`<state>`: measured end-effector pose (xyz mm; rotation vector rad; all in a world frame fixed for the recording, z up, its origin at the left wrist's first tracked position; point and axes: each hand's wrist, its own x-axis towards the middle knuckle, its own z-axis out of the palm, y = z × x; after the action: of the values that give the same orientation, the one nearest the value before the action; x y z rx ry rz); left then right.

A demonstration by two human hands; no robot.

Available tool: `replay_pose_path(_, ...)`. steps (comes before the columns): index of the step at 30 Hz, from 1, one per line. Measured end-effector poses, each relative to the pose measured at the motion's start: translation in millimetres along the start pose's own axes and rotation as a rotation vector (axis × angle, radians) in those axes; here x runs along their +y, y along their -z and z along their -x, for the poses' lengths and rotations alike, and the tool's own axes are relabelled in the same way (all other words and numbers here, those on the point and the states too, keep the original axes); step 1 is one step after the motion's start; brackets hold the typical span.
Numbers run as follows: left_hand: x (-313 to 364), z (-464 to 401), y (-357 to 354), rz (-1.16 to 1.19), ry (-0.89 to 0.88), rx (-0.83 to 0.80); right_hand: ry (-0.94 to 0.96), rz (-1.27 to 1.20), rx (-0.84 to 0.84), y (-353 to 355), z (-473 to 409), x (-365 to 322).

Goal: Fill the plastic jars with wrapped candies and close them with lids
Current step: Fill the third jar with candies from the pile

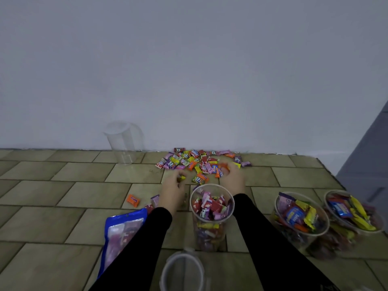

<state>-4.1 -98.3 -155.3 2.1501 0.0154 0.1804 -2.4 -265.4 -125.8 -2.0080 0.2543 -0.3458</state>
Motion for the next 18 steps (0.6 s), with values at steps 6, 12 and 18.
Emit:
replay_pose_path(6,56.3,20.1,31.9,0.366,-0.104,0.15,0.166,-0.185,0.044,24.4,17.5,-42.0)
replay_pose_path(12,101.6,53.6,43.0,0.424,-0.308,0.132,0.423,-0.145,-0.042,44.0,52.5,-68.2)
replay_pose_path(18,106.0,81.0,25.7,0.405,-0.301,0.168,0.543,-0.095,-0.087,50.3,78.5,-49.4)
